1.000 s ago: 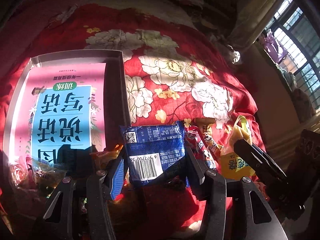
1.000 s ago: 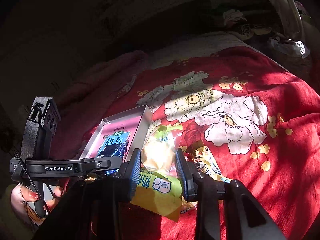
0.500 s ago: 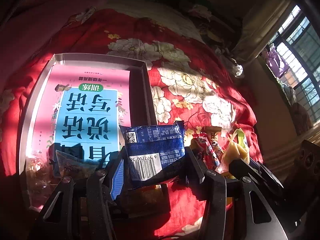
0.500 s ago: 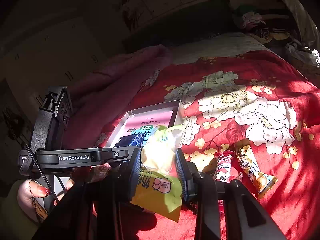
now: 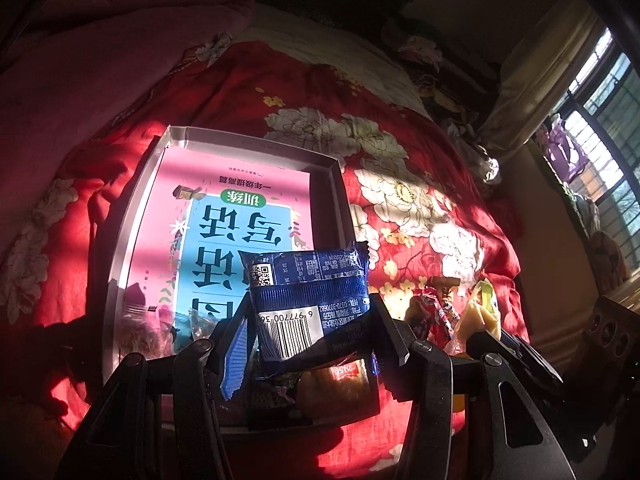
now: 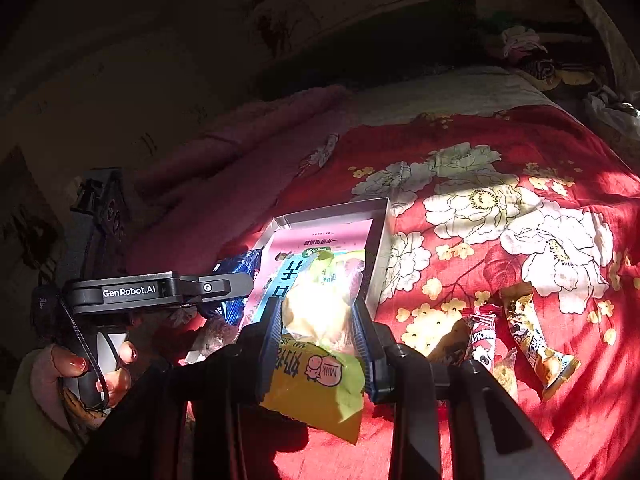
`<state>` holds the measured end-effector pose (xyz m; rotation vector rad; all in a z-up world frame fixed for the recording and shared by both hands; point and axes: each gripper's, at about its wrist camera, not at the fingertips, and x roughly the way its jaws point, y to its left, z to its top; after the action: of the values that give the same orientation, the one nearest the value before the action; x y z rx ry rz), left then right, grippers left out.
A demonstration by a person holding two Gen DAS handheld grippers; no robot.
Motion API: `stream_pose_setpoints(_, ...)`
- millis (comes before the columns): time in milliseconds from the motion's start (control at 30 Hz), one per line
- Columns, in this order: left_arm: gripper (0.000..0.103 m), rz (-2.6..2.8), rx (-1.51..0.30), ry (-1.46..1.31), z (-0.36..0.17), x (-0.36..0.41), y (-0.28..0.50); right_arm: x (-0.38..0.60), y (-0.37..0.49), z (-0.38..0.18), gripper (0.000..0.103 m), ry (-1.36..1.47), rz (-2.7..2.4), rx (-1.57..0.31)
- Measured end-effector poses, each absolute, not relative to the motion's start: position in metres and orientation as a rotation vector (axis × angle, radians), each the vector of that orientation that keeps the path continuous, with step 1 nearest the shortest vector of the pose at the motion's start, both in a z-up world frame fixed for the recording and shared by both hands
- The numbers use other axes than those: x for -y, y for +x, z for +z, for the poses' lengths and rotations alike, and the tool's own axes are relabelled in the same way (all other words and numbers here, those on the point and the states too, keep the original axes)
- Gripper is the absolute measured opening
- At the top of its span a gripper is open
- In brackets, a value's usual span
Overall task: Organize snacks
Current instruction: 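Lift both held snacks and carry them over the tray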
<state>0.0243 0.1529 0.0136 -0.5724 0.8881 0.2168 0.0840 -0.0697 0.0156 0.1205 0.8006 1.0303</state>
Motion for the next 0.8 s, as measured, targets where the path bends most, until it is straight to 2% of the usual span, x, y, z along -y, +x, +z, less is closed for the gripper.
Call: stream_pose_setpoints(800,0.055,0.323,-0.866,-0.617,0.01,-0.204,-0.029,0.034,0.065,0.011,0.034,0.02,1.071,-0.805)
